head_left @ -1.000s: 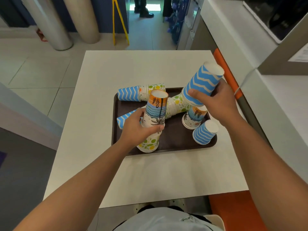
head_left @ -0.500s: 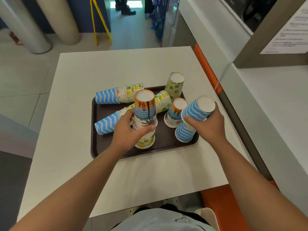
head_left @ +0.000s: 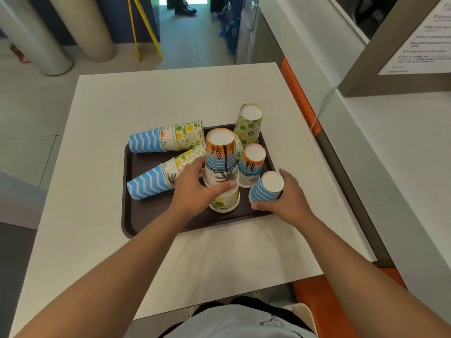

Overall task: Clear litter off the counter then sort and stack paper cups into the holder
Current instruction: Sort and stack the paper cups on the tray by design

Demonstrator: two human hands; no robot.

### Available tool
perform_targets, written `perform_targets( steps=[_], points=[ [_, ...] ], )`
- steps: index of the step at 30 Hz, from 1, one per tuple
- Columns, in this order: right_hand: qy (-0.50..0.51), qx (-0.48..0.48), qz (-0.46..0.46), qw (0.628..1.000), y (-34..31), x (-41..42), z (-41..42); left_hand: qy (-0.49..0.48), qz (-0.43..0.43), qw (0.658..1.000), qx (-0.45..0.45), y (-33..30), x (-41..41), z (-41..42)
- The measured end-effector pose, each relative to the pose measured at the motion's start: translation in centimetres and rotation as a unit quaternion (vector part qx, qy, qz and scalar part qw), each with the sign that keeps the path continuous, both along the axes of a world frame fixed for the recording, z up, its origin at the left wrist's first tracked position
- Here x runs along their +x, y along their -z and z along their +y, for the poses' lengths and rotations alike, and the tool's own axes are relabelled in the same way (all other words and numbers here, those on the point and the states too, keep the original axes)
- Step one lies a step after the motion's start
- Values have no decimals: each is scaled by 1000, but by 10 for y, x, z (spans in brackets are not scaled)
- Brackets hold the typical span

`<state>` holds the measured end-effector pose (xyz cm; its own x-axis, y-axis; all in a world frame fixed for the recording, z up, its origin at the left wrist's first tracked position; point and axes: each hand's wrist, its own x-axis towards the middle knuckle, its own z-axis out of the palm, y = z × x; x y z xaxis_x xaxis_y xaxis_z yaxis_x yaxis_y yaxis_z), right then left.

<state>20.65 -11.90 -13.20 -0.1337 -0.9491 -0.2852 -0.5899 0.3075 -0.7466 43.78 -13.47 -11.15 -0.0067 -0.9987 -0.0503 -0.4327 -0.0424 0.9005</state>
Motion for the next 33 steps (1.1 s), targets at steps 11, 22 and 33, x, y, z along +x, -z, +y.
perform_targets(
  steps=[11,22,33],
  points=[
    [-131,-102,-96,981,-100,57,-41,14,31,997,-71,-45,-14,-8],
    [-41,-172,-156,972,-116,44,-64,28,11,998,-61,-51,-8,-16],
    [-56,-73,-68,993,-64,14,-87,94,-75,992,-37,-26,-4,-9]
  ],
)
